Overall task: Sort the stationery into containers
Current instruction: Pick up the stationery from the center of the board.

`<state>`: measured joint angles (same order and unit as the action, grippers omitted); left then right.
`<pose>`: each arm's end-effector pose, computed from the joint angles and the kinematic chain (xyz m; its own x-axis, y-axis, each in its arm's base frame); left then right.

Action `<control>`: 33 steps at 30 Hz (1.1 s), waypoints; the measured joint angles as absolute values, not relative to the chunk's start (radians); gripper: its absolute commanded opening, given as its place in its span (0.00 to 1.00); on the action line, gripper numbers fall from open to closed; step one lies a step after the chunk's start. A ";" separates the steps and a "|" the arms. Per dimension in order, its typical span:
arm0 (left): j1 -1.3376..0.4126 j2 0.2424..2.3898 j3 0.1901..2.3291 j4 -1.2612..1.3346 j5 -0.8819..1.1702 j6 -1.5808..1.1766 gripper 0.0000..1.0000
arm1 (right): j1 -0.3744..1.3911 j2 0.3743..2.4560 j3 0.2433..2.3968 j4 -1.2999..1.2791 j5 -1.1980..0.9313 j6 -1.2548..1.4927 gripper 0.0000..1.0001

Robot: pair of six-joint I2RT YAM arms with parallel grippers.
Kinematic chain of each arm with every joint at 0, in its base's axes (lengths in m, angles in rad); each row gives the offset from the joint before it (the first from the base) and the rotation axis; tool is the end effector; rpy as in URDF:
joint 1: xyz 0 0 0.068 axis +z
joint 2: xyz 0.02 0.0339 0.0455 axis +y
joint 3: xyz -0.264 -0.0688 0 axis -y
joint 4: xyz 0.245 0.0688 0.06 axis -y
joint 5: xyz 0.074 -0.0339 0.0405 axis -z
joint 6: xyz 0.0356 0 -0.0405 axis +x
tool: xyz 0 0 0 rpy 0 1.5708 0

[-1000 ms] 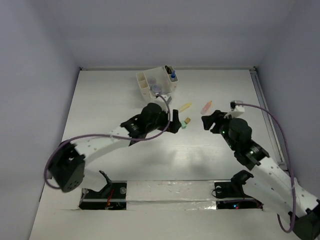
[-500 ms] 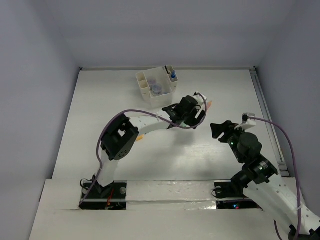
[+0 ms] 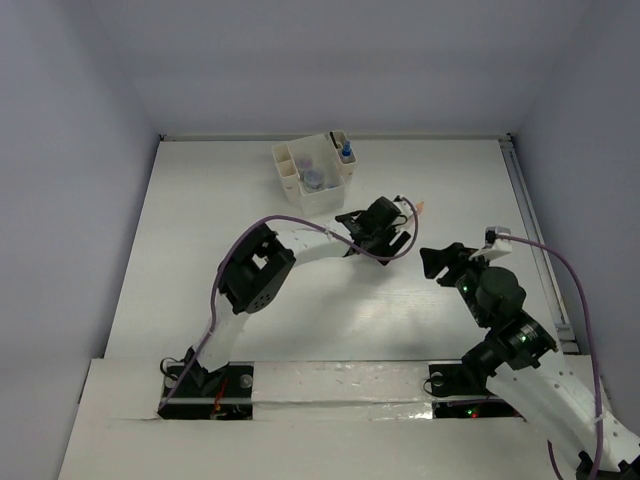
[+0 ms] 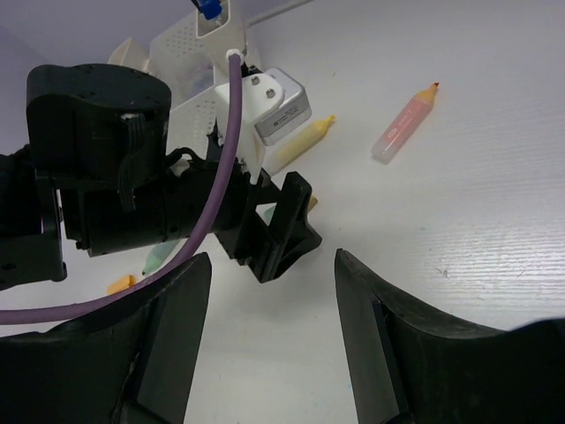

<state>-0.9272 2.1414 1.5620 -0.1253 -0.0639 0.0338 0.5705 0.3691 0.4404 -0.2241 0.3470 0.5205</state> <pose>0.2922 -0.3857 0.1808 -0.3625 0.5395 -0.7600 0.7818 0.6199 0.0671 0.1076 0.0547 0.2697 -0.2230 0.4126 -0.8832 -0.1315 0.8850 0.4466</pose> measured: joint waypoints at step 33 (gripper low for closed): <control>-0.835 2.066 1.718 -0.106 -0.034 -0.004 0.00 | 0.570 0.432 0.381 -0.152 0.278 0.519 0.62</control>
